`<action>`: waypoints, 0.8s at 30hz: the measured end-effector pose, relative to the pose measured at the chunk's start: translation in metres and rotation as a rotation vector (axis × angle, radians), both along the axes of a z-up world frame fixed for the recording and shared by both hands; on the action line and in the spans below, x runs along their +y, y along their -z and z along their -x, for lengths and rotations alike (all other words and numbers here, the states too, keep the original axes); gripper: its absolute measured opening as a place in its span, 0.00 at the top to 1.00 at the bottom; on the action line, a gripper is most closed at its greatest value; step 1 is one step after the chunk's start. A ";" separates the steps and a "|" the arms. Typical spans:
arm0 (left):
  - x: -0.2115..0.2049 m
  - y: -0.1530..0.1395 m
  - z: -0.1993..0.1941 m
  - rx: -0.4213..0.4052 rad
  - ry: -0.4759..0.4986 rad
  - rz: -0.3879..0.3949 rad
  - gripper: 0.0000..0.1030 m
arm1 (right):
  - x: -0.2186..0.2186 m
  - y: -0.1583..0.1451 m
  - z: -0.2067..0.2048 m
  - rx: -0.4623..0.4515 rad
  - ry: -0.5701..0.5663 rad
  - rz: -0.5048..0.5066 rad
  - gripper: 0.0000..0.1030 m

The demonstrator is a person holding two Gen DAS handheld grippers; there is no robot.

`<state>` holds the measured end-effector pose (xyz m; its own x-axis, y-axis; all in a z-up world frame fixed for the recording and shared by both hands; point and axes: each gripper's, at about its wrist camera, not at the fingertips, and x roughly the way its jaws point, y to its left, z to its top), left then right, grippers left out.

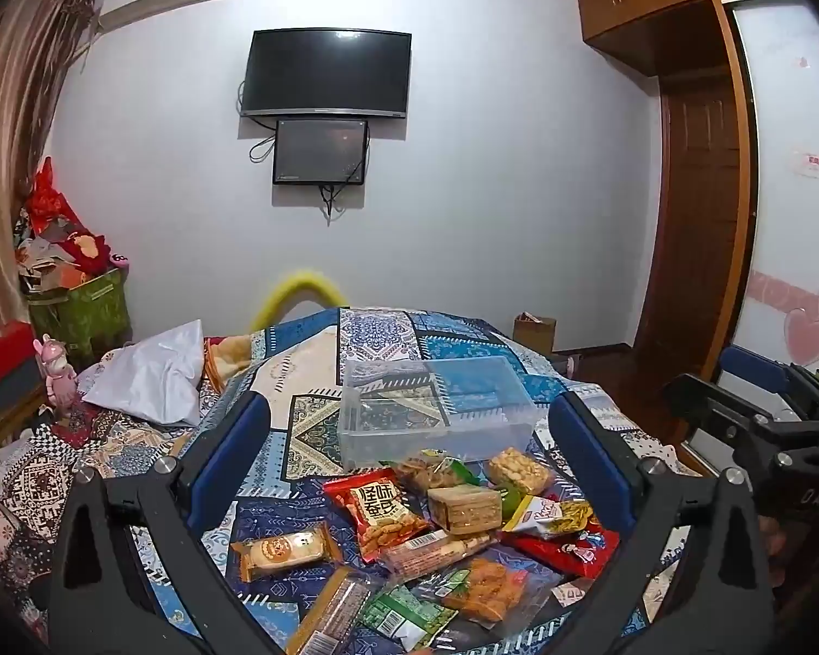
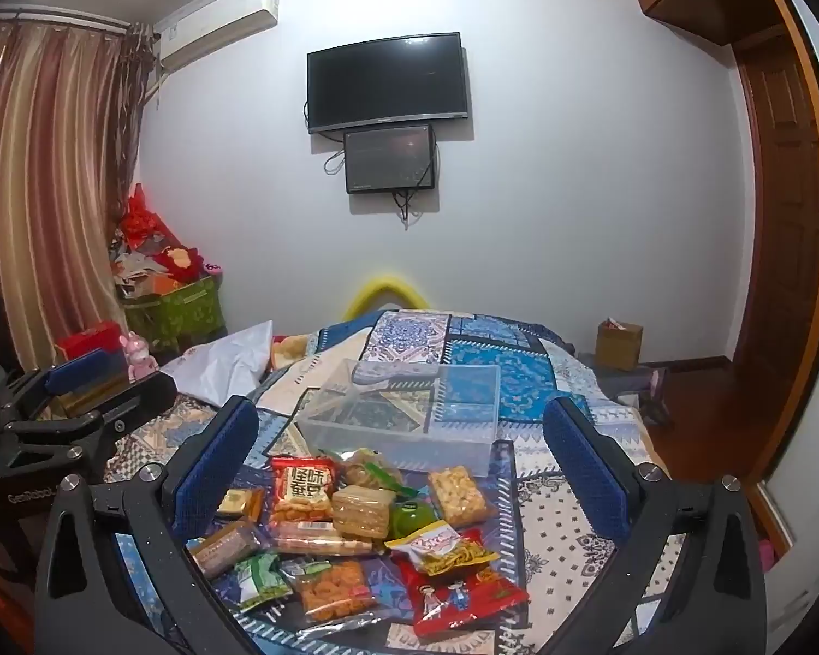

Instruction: Organize snacks

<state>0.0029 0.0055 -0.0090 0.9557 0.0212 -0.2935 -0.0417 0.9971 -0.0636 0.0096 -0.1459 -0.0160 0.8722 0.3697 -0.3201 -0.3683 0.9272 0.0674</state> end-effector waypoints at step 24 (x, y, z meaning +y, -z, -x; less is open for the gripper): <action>-0.001 0.000 -0.001 0.009 0.013 0.003 0.00 | 0.000 -0.003 0.001 -0.002 -0.007 -0.015 0.00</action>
